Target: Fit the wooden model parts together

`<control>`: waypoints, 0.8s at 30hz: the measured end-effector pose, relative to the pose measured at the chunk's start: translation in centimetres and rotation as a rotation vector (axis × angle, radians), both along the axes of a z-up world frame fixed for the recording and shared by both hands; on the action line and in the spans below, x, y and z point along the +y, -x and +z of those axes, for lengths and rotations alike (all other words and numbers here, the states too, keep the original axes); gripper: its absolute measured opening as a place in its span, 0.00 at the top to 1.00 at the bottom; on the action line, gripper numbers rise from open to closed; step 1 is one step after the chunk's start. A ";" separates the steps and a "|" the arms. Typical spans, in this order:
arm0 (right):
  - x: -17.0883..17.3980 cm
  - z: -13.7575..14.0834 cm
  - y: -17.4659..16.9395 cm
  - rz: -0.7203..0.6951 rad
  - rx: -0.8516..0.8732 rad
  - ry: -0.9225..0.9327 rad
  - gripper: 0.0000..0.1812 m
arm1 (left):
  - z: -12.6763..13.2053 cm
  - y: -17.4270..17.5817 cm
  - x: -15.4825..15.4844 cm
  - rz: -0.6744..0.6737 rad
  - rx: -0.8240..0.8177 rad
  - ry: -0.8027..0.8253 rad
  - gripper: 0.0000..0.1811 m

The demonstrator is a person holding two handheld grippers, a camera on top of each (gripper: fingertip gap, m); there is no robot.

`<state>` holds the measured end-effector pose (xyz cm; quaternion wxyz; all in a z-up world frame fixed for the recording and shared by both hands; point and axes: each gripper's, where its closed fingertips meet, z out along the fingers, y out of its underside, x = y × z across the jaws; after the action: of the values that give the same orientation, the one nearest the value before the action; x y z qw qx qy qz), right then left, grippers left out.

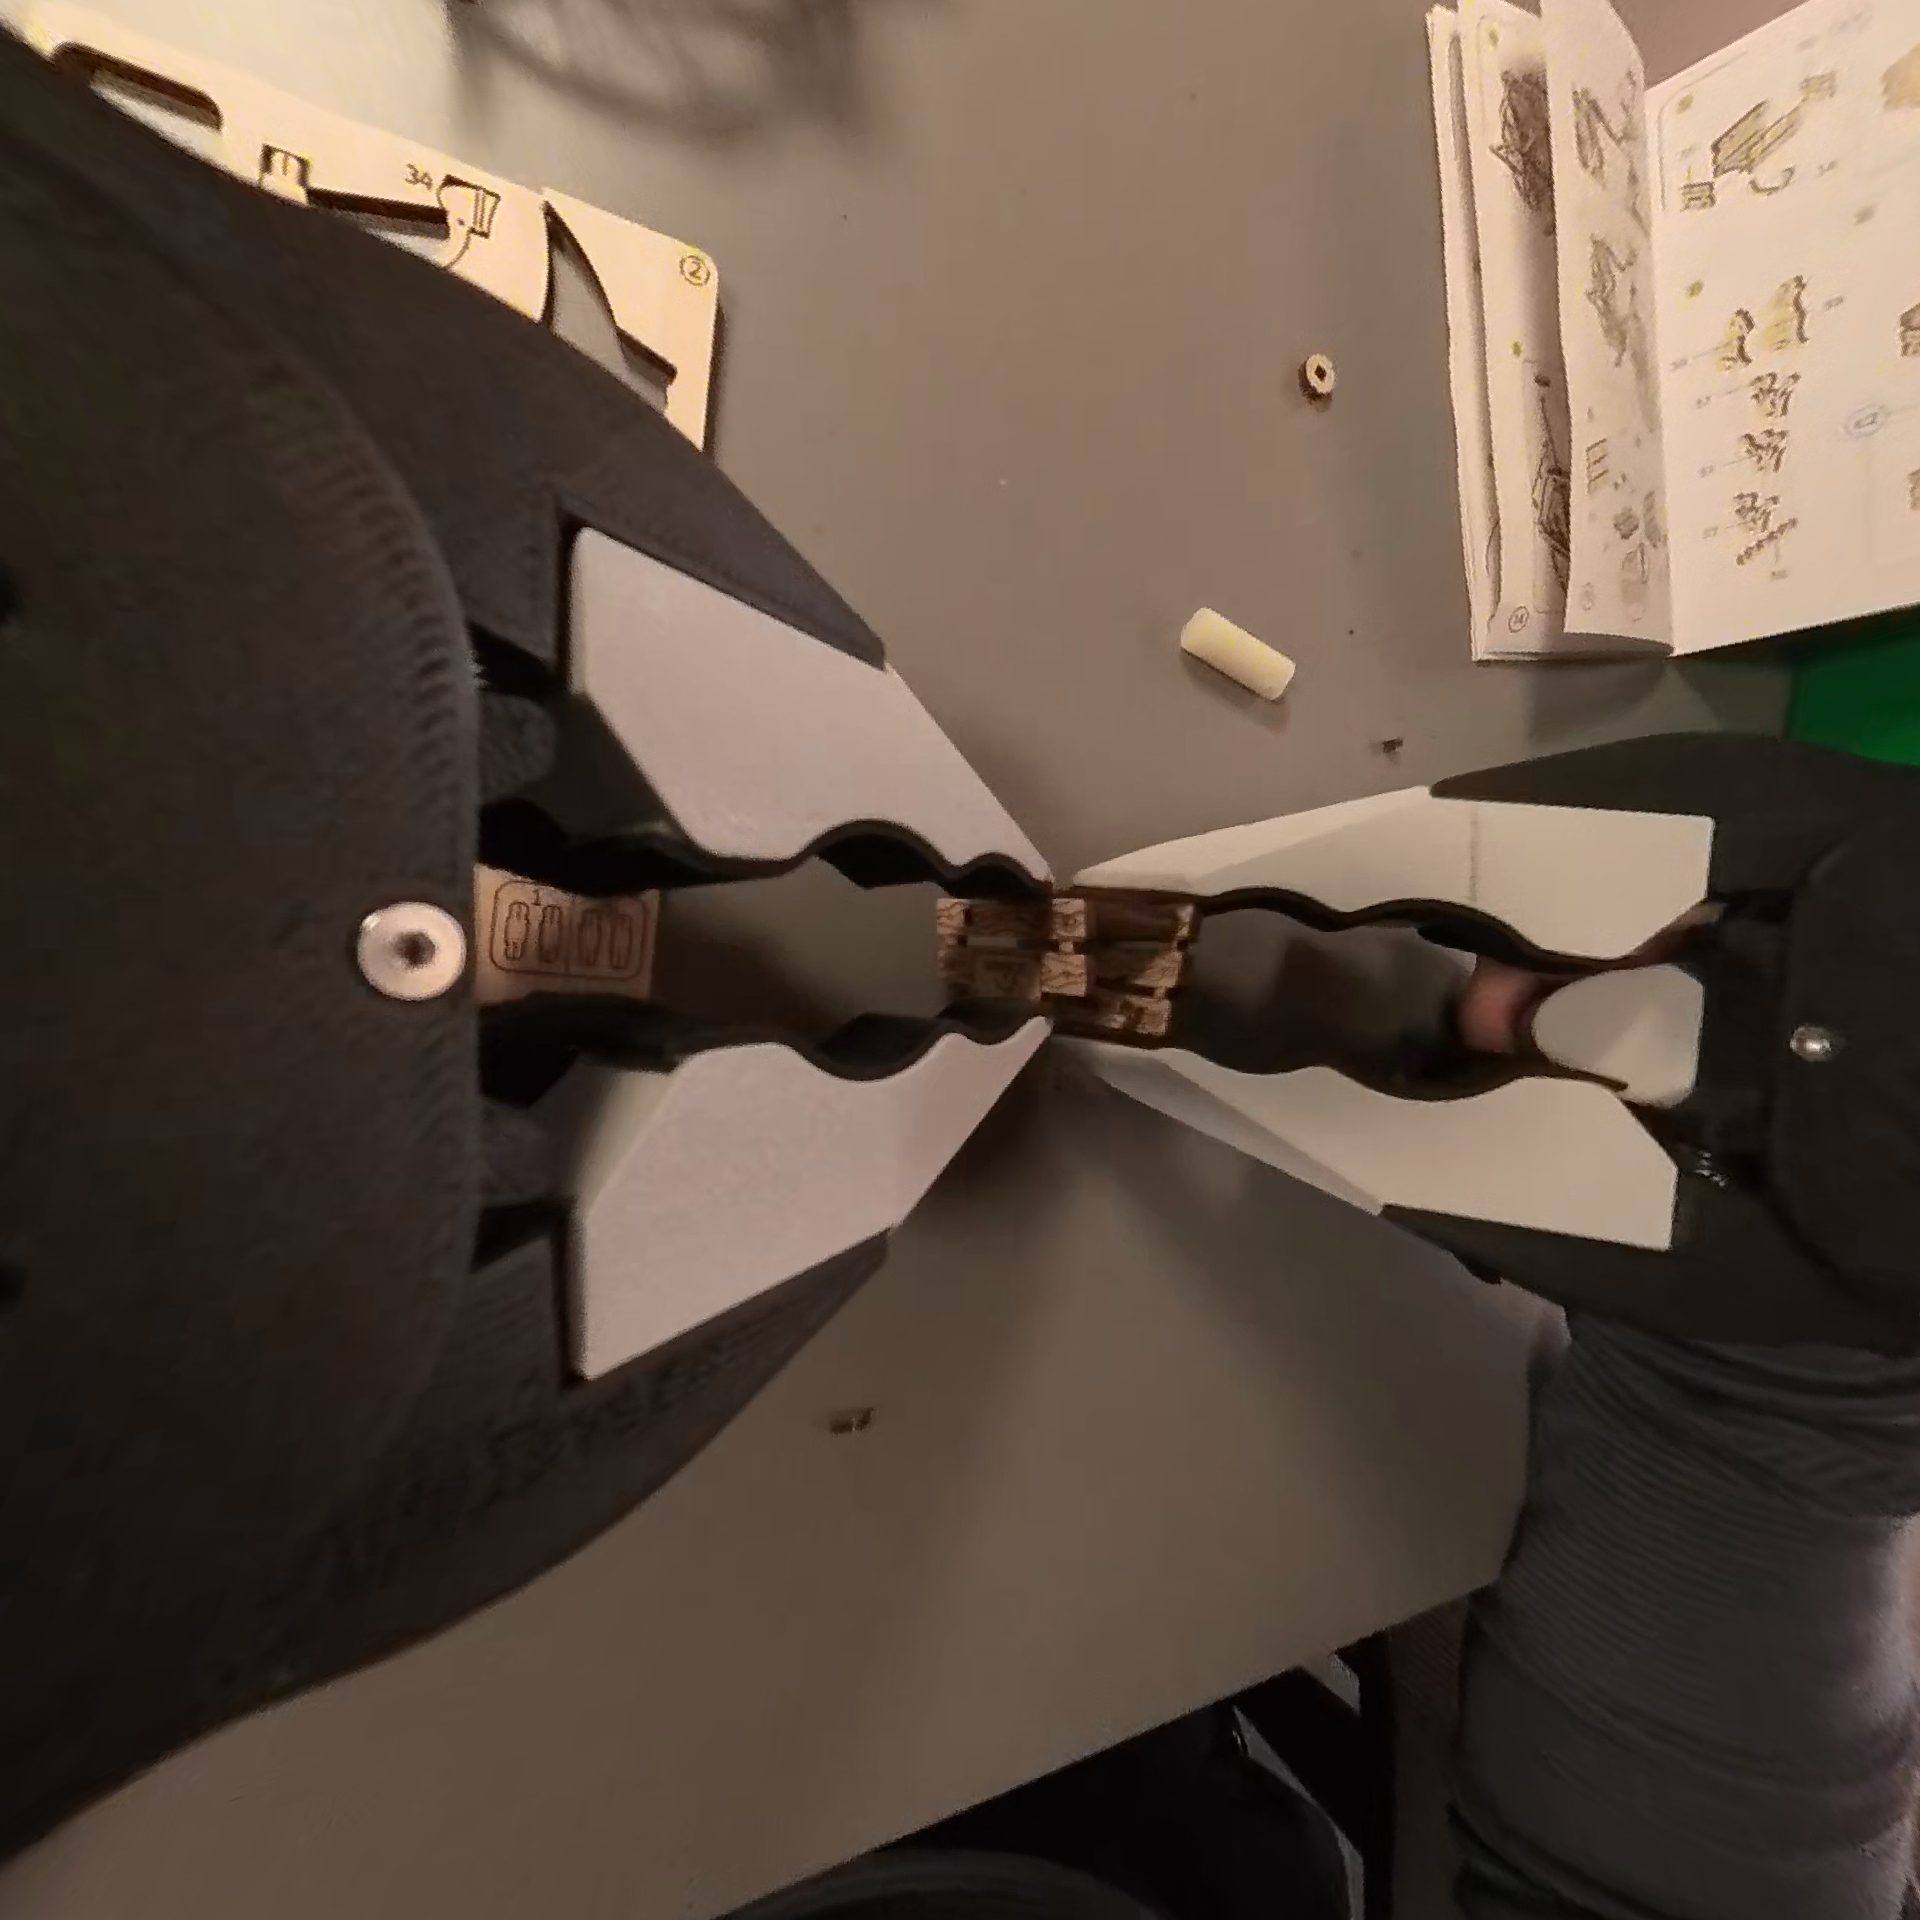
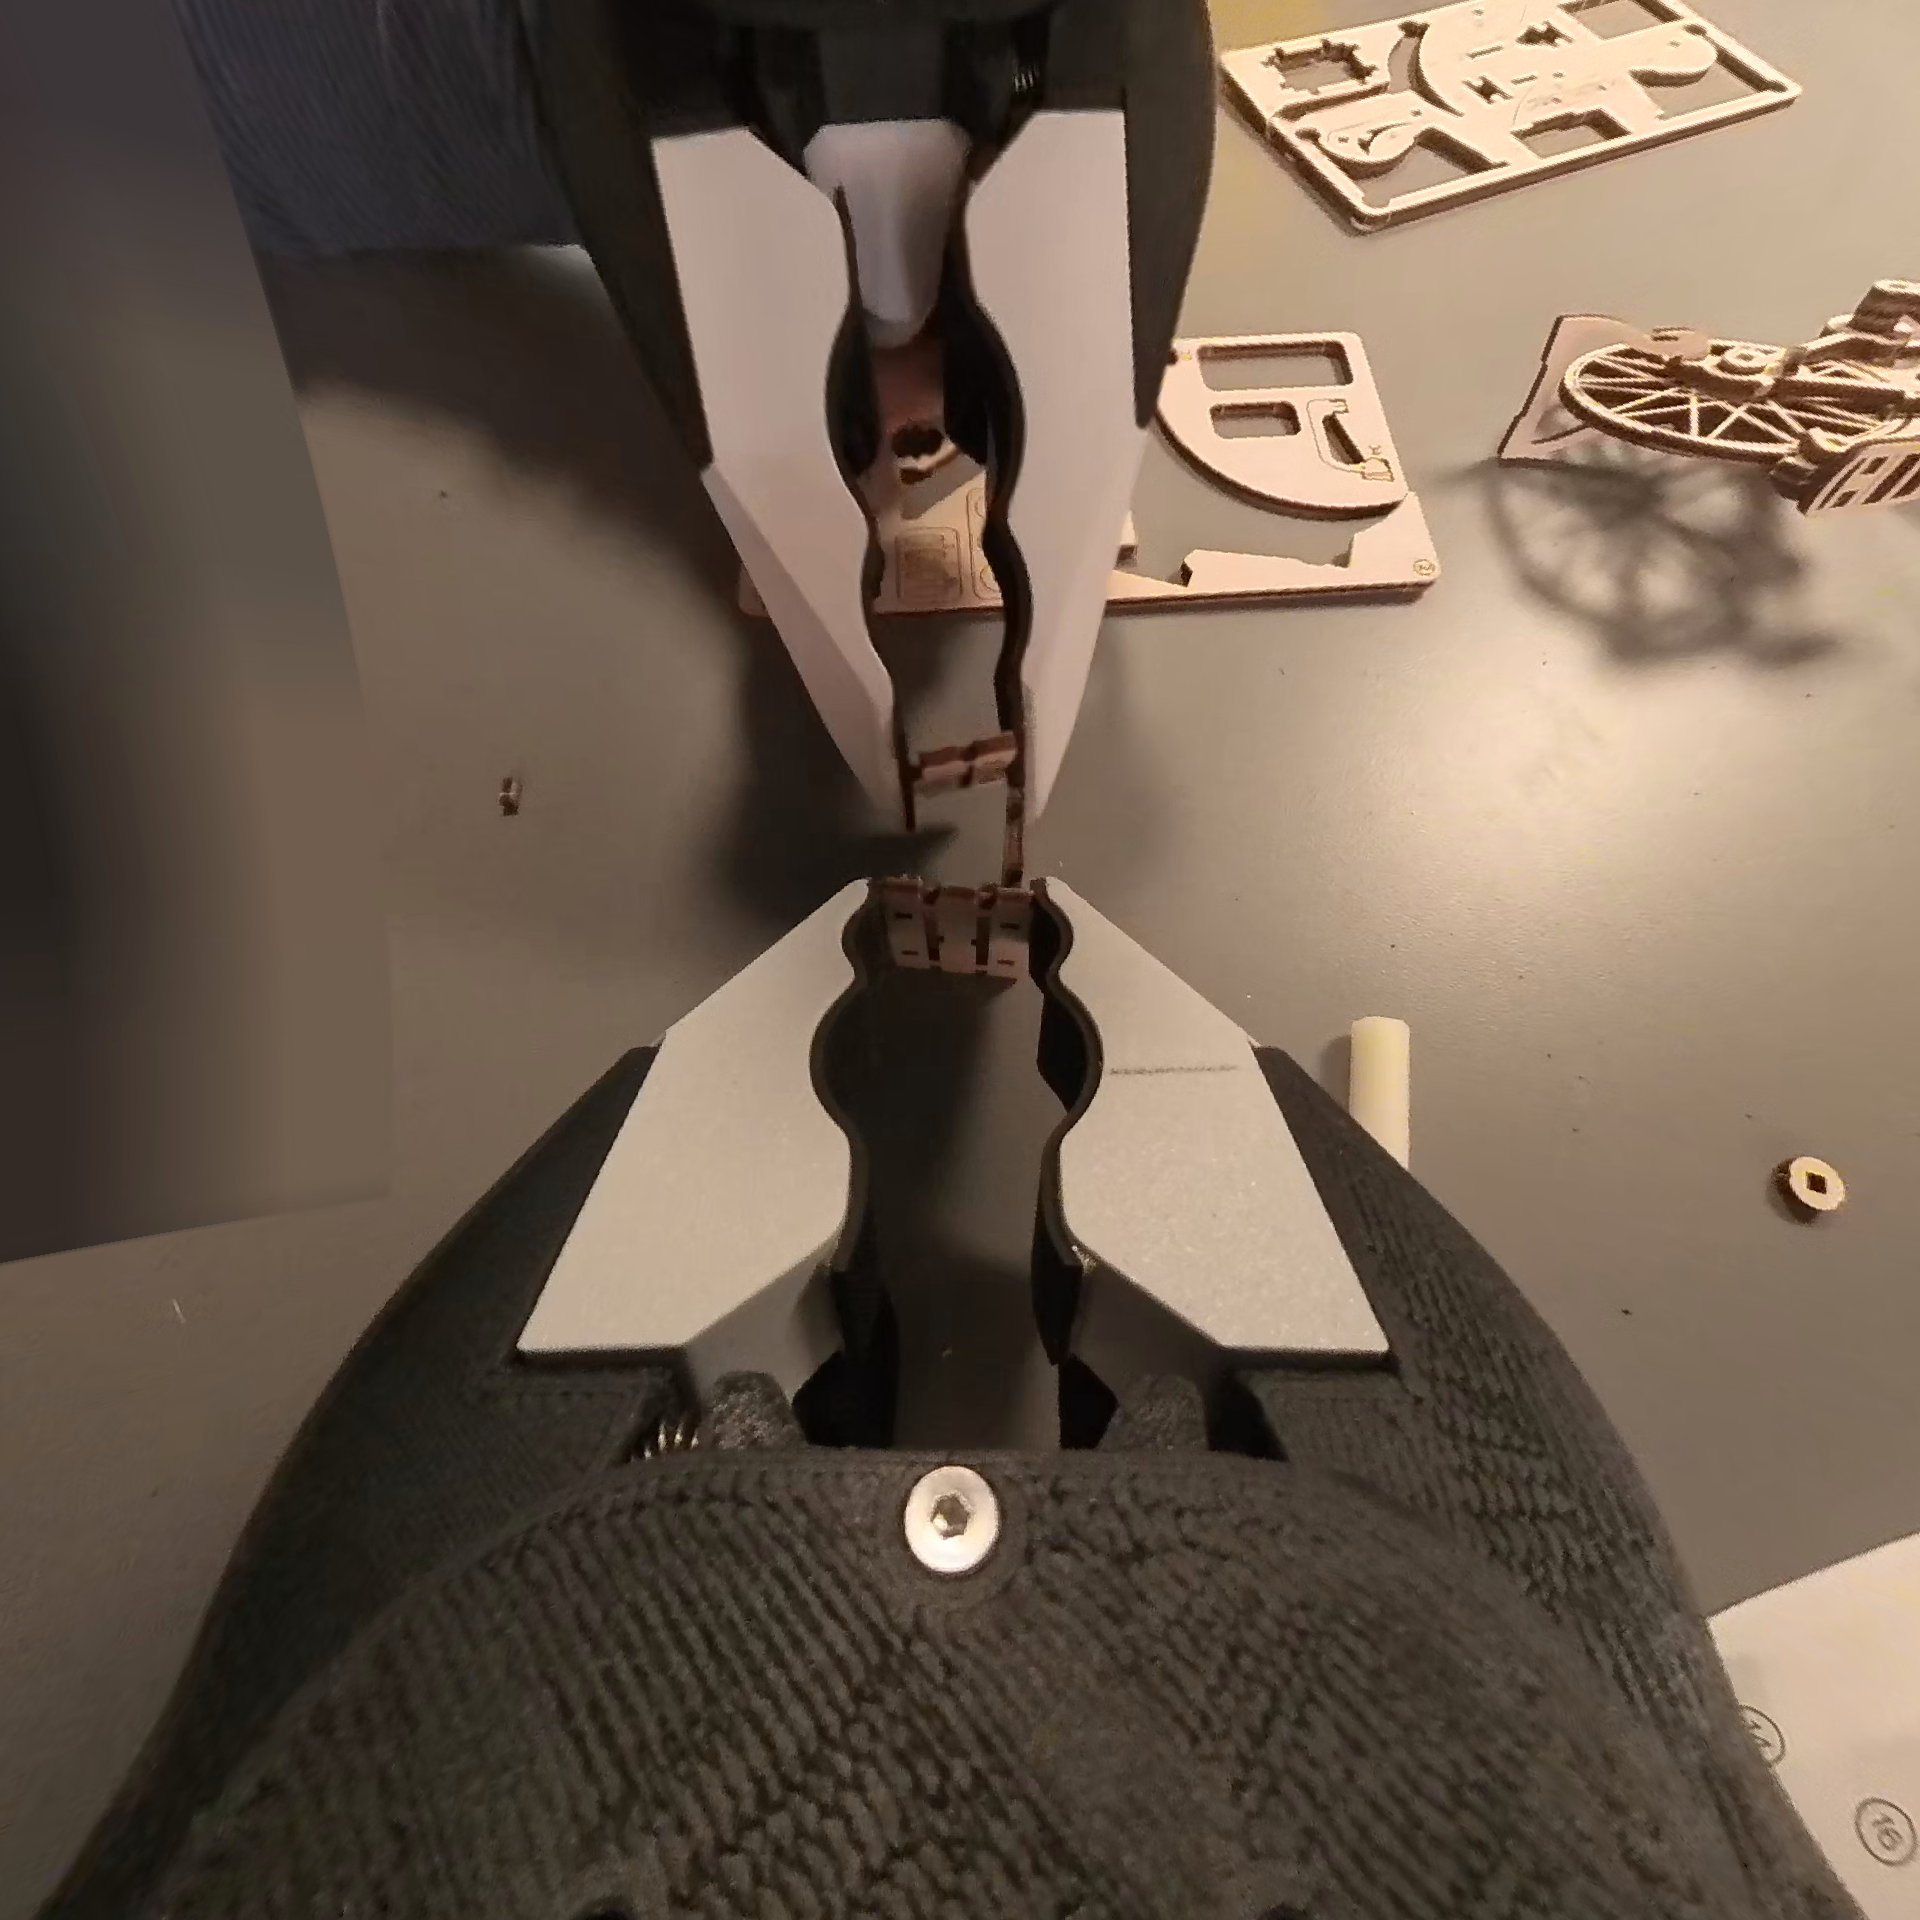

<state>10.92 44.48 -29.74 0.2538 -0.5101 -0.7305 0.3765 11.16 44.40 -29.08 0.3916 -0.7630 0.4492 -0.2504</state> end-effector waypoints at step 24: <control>0.2 -0.1 -0.5 -0.085 -0.021 0.038 0.73 | -0.7 0.3 0.4 0.044 0.037 0.022 0.90</control>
<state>11.41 44.70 -29.85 0.2521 -0.5494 -0.7034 0.3739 10.90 44.79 -29.75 0.3801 -0.7815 0.4367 -0.2325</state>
